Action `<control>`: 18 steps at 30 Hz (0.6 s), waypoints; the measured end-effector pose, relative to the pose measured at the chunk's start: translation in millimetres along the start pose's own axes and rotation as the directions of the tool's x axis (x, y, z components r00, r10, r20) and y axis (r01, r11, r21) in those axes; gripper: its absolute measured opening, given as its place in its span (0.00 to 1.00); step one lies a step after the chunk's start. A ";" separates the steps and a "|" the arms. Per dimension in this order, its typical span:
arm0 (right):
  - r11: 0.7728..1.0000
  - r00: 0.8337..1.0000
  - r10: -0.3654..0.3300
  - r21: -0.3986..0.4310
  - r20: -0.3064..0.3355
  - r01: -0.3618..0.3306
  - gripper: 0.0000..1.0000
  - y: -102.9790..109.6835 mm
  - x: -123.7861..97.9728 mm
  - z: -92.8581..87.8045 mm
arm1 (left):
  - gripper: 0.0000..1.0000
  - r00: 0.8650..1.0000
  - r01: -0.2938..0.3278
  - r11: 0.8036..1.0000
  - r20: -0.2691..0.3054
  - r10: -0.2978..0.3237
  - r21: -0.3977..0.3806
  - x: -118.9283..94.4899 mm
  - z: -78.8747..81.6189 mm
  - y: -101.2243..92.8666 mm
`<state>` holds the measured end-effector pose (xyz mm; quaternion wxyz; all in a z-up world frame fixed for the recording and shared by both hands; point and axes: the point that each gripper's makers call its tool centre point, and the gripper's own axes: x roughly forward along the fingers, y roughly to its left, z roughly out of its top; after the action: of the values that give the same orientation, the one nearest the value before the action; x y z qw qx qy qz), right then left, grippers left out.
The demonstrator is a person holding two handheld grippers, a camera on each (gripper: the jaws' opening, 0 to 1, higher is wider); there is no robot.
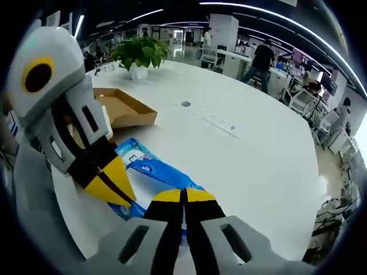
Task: Operate the shoe box by opening the lid, removing the specified soft item, and placing it in the target area until the item is outside and the box remains undamaged.
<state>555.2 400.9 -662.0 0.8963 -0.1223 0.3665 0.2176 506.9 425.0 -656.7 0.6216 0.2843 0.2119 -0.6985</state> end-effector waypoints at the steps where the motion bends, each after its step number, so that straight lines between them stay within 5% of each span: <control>1: 1.000 1.000 -0.002 0.002 -0.002 0.002 0.00 -0.9 -0.4 -0.7 | 0.00 1.000 0.001 1.000 0.001 -0.001 0.000 2.1 1.0 0.6; 18: 0.998 0.998 -0.048 0.031 -0.051 0.050 0.00 -31.7 -6.0 -26.3 | 0.00 0.999 0.046 0.998 0.000 -0.046 0.042 42.6 17.9 2.9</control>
<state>550.7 361.4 -674.3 0.8937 -0.1223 0.3894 0.1864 504.6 381.1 -671.3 0.5992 0.2920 0.2034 -0.7171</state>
